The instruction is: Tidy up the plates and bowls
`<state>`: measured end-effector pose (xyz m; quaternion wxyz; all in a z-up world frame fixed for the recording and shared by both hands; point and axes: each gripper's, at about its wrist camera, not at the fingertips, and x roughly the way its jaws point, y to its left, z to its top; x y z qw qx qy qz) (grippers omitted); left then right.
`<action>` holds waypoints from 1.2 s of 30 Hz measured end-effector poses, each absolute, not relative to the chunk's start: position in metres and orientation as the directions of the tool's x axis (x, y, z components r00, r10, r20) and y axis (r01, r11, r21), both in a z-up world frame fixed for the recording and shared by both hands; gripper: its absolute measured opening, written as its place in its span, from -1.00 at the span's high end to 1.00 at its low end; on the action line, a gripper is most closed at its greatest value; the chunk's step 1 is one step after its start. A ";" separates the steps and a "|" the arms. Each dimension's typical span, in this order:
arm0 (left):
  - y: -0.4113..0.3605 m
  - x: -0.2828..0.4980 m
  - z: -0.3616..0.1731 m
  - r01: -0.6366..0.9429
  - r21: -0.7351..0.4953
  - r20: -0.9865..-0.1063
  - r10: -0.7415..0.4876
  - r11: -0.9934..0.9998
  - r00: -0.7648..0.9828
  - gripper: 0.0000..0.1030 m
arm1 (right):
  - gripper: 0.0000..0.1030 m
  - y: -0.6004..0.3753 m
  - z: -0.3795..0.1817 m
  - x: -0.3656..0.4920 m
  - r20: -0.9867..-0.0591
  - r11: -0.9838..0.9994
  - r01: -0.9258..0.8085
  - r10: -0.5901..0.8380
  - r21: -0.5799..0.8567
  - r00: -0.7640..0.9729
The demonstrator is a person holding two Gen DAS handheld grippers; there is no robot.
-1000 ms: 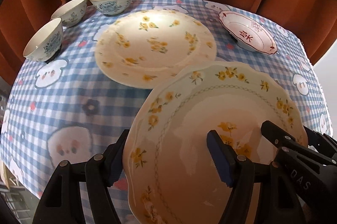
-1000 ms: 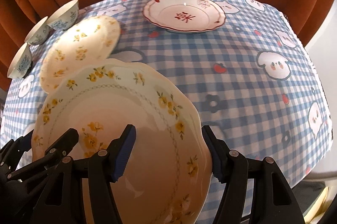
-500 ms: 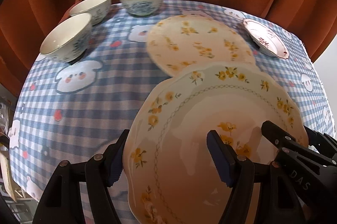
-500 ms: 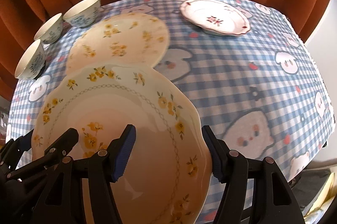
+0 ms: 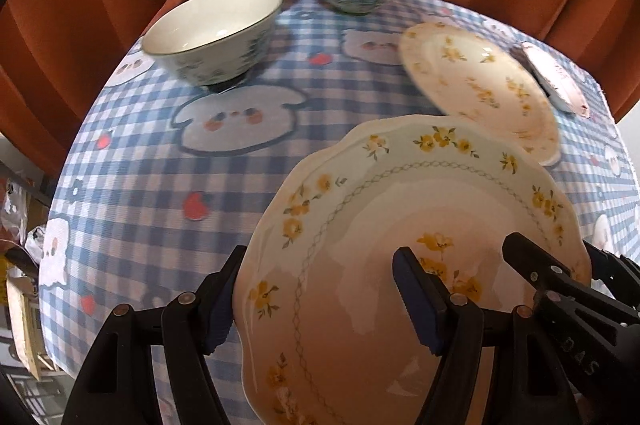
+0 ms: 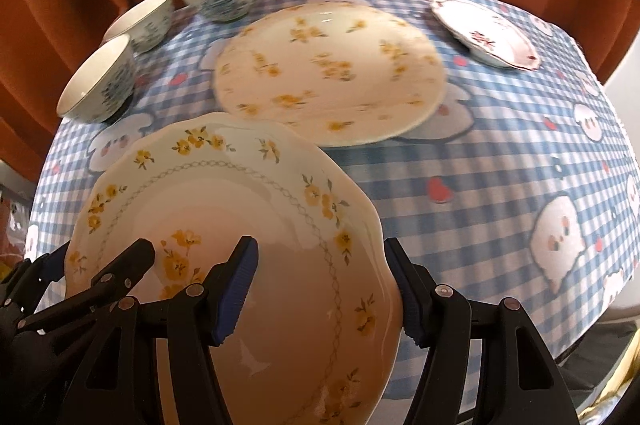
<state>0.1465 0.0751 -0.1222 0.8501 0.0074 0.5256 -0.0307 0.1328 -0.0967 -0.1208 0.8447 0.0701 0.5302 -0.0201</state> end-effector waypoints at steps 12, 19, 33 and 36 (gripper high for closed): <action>0.118 0.150 -0.138 0.026 0.012 -0.908 0.000 1.000 0.419 -0.41 | -0.30 -0.047 -0.143 0.150 -0.918 0.991 0.057 0.087 0.118 0.386; 0.123 0.155 -0.139 0.015 0.026 -0.902 0.017 1.000 0.432 -0.43 | -0.31 -0.037 -0.149 0.156 -0.921 0.989 0.068 0.094 0.129 0.379; 0.117 0.151 -0.121 0.012 0.086 -0.894 0.072 0.996 0.442 -0.49 | -0.34 -0.037 -0.139 0.155 -0.920 0.991 0.047 0.099 0.126 0.380; 0.113 0.149 -0.107 0.024 0.095 -0.887 0.073 0.995 0.456 -0.50 | -0.34 -0.039 -0.127 0.152 -0.913 0.993 0.024 0.100 0.119 0.396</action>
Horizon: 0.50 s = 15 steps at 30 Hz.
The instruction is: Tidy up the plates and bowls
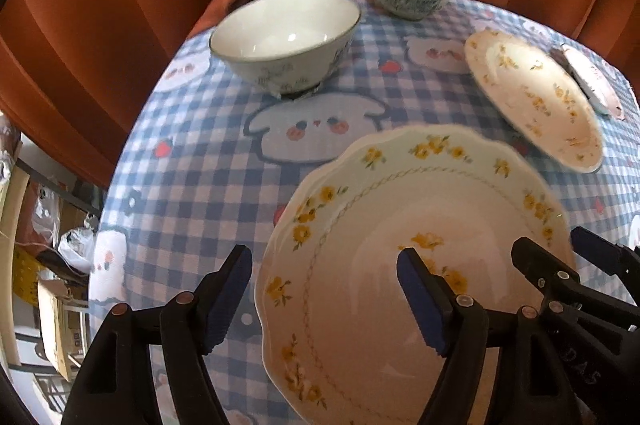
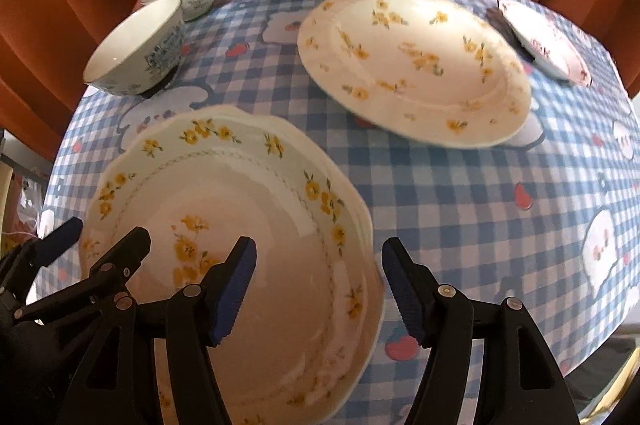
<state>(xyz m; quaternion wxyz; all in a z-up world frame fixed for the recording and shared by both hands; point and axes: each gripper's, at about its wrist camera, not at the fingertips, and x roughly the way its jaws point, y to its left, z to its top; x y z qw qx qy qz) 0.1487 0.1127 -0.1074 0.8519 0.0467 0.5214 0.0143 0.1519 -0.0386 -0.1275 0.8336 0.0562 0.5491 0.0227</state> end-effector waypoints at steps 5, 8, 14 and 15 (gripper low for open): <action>0.104 0.153 -0.085 0.062 0.062 -0.875 0.024 0.996 0.483 -0.52 | -0.41 -0.051 -0.104 0.149 -0.896 0.993 0.025 0.095 0.117 0.434; 0.098 0.155 -0.076 0.068 0.048 -0.867 0.008 0.997 0.497 -0.57 | -0.47 -0.062 -0.090 0.147 -0.885 0.992 0.050 0.080 0.115 0.458; 0.084 0.163 -0.059 0.109 0.013 -0.848 -0.047 0.994 0.528 -0.62 | -0.51 -0.077 -0.067 0.146 -0.868 0.991 0.091 0.038 0.095 0.496; 0.082 0.164 -0.056 0.112 0.010 -0.843 -0.052 0.994 0.536 -0.64 | -0.51 -0.080 -0.063 0.146 -0.862 0.991 0.097 0.033 0.094 0.505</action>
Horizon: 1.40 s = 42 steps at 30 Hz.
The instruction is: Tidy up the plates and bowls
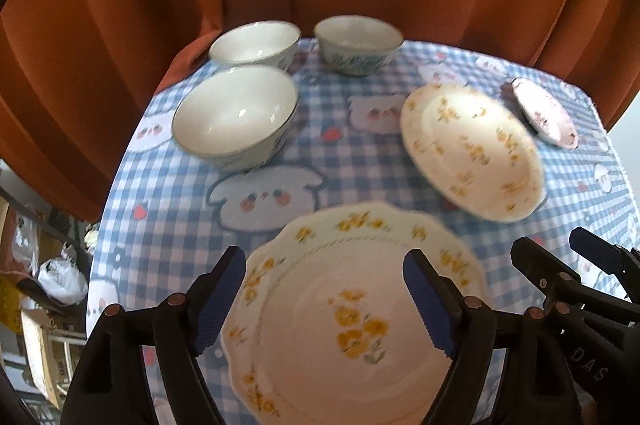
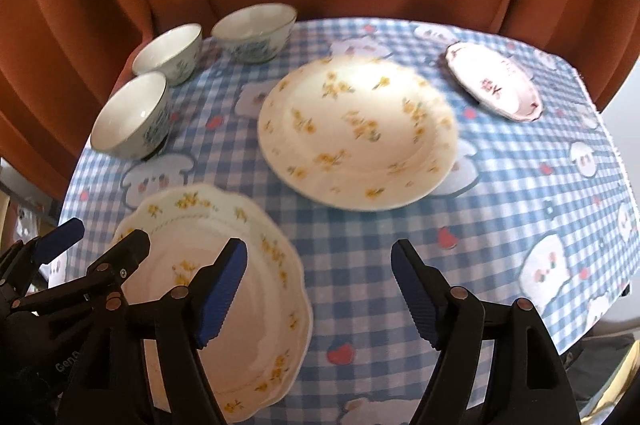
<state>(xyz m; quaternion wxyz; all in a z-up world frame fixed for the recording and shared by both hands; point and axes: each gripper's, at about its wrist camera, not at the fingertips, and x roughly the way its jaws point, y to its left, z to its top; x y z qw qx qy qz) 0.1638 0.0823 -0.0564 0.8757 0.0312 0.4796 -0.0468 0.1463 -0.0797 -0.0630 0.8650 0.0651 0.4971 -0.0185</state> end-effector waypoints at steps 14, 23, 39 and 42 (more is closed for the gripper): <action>0.035 0.201 -0.043 0.113 0.033 -0.795 -0.042 0.993 0.606 -0.83 | -0.54 -0.133 -0.044 0.175 -0.811 0.985 0.121 0.030 0.123 0.584; -0.002 0.238 -0.048 0.119 0.033 -0.784 -0.049 0.992 0.619 -0.85 | -0.53 -0.173 -0.050 0.222 -0.805 0.977 0.168 0.009 0.135 0.594; -0.039 0.293 -0.093 0.092 0.053 -0.804 -0.012 0.994 0.595 -0.90 | -0.53 -0.216 -0.098 0.281 -0.834 0.975 0.191 -0.011 0.114 0.552; -0.042 0.300 -0.105 0.093 0.055 -0.817 -0.009 0.994 0.577 -0.86 | -0.53 -0.220 -0.113 0.290 -0.848 0.973 0.190 0.008 0.128 0.530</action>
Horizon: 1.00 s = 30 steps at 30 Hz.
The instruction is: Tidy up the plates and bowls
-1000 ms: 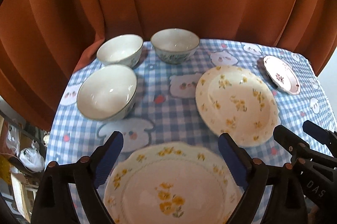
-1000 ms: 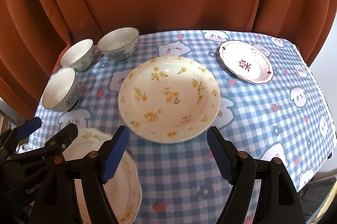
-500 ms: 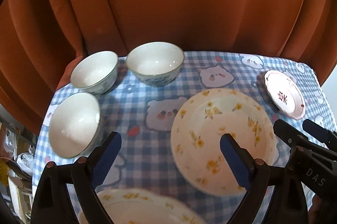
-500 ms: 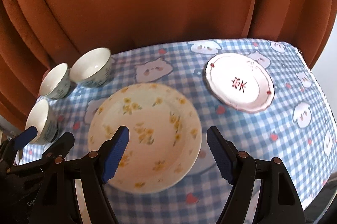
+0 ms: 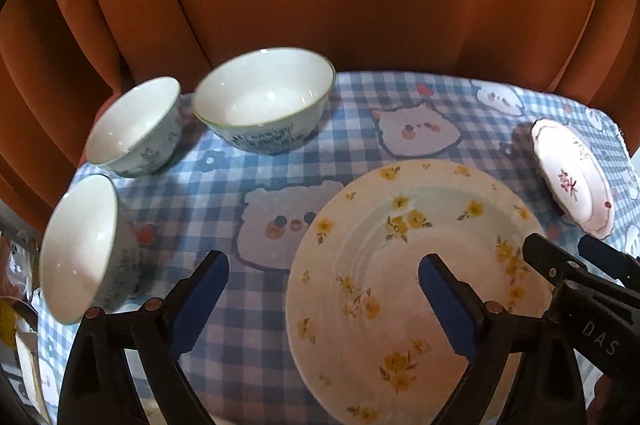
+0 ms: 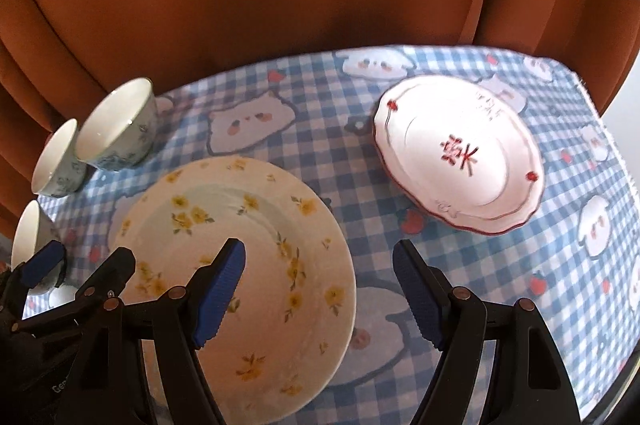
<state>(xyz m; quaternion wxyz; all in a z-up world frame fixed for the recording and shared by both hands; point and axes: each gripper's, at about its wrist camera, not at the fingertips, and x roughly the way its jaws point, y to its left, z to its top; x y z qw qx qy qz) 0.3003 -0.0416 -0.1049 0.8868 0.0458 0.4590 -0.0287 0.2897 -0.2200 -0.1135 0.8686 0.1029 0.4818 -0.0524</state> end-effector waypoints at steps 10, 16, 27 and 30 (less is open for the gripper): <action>-0.048 0.315 -0.131 0.088 0.026 -0.863 -0.022 0.996 0.504 -0.54 | -0.34 -0.216 -0.144 0.310 -0.870 0.978 0.150 0.056 0.147 0.489; -0.051 0.319 -0.136 0.103 0.011 -0.877 -0.040 0.995 0.479 -0.41 | -0.23 -0.213 -0.146 0.314 -0.871 0.981 0.137 0.057 0.141 0.488; -0.056 0.307 -0.134 0.138 0.028 -0.888 -0.038 0.990 0.458 -0.38 | -0.22 -0.216 -0.143 0.303 -0.872 0.979 0.147 0.052 0.140 0.486; -0.059 0.298 -0.133 0.153 0.012 -0.895 -0.058 0.988 0.441 -0.38 | -0.22 -0.222 -0.143 0.293 -0.877 0.977 0.162 0.042 0.136 0.480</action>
